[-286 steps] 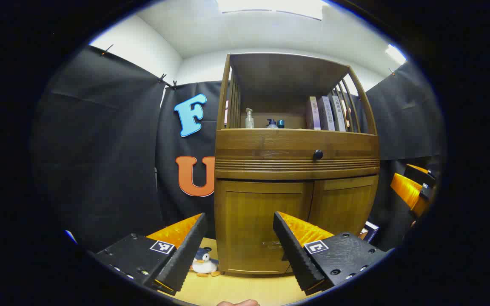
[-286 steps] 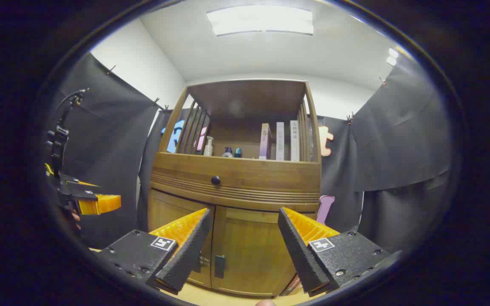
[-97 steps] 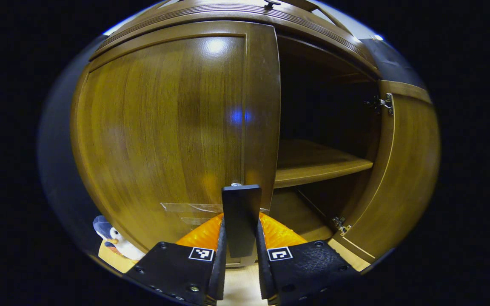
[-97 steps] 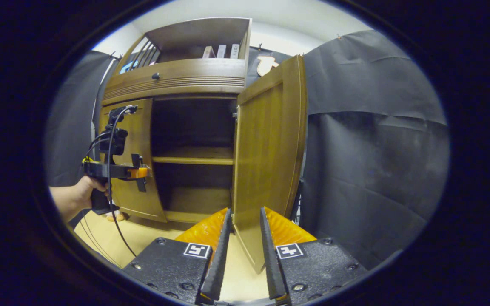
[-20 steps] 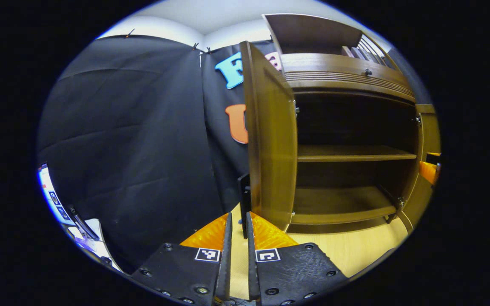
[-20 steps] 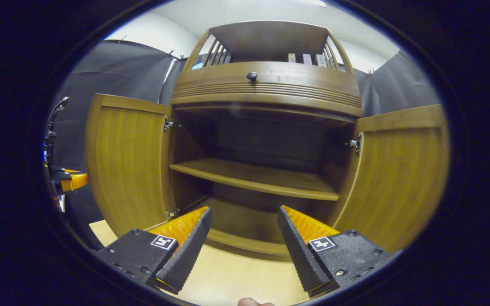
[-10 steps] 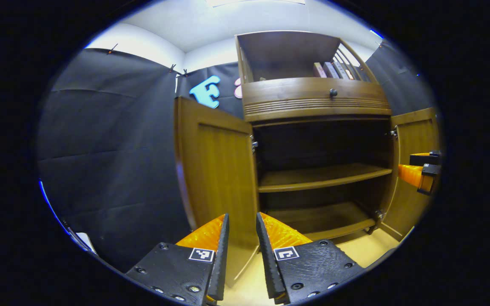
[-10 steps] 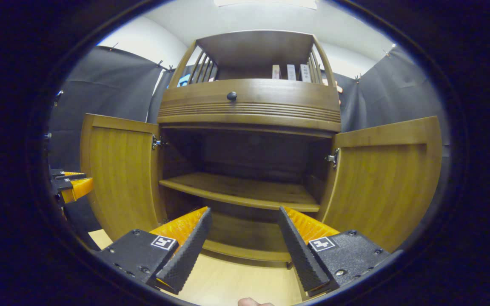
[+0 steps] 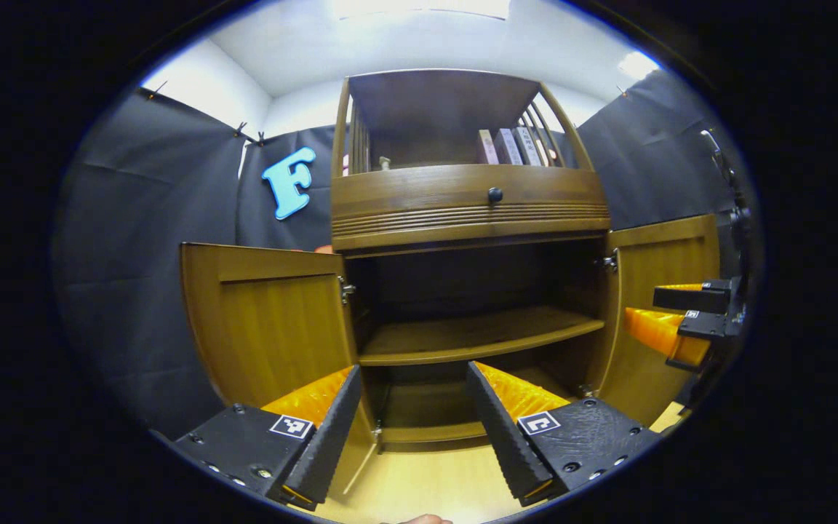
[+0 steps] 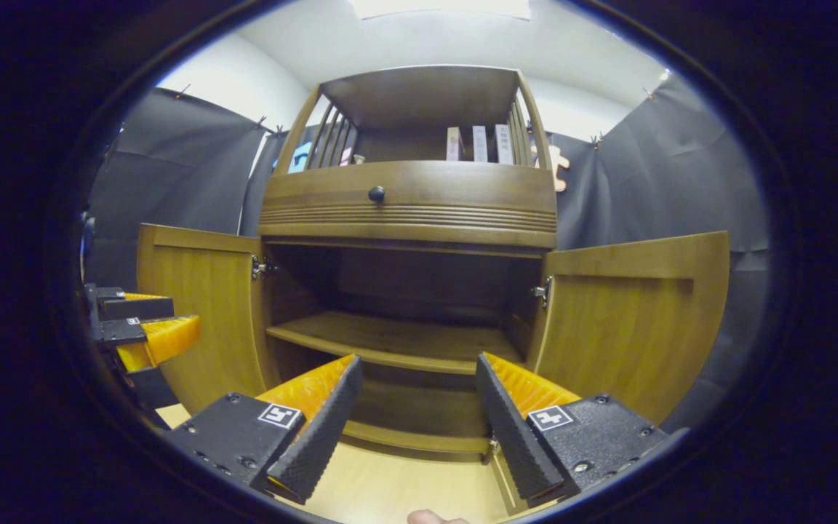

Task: Open the right door of the double-door shoe cabinet with the right hand, and open the left door with the left hand.

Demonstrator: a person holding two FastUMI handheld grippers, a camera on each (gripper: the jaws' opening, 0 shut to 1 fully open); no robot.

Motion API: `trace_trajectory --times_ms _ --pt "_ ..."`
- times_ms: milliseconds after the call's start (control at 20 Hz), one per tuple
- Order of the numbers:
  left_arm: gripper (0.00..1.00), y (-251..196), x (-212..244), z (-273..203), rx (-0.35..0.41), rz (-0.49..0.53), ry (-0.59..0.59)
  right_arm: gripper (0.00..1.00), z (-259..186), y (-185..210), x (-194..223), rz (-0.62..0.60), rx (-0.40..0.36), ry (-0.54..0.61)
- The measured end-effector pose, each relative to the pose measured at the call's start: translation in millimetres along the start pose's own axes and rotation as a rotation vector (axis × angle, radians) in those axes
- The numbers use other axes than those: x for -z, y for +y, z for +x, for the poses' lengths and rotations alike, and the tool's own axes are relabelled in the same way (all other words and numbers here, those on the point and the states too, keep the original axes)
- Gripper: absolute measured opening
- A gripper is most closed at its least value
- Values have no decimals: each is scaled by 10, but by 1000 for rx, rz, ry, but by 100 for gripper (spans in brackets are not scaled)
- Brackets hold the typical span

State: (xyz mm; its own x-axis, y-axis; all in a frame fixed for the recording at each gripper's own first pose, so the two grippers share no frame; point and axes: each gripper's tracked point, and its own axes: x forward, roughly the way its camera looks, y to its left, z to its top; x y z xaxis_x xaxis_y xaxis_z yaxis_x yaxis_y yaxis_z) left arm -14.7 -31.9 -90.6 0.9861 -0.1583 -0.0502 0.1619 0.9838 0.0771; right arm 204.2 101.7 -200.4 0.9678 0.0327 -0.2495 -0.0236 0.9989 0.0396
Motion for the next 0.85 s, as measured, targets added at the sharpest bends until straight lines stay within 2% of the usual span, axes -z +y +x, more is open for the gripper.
trace_trajectory --times_ms 50,100,250,300,350,400,450,500,750,800,850 --pt "87 -38 -19 -6 11 -6 3 99 -17 -22 -6 3 9 -3" --pt "97 -68 -49 -9 17 -9 -3 100 -35 -40 -4 6 17 -3" --pt "97 -95 -152 -9 18 -9 -25 99 -91 -76 -44 6 24 -12" --pt "90 -107 -159 3 27 -12 -22 99 -106 -73 -68 7 23 -16" --pt "96 -123 -177 11 37 -20 -22 99 -119 -84 -89 7 20 -20" --pt "96 -108 -207 10 38 -28 -24 99 -133 -87 -112 6 17 -23" --pt "96 -60 -226 0 29 -36 -26 94 -142 -110 -135 4 19 -26" --pt "96 -18 -251 -2 21 -43 -29 99 -151 -128 -168 3 21 -31" --pt "96 202 -409 -28 -25 -79 -59 99 -176 -151 -289 17 17 -46" --pt "100 224 -415 -32 -32 -79 -60 99 -176 -154 -316 10 21 -51" --pt "96 242 -404 -44 -37 -76 -60 99 -173 -164 -326 3 24 -55"
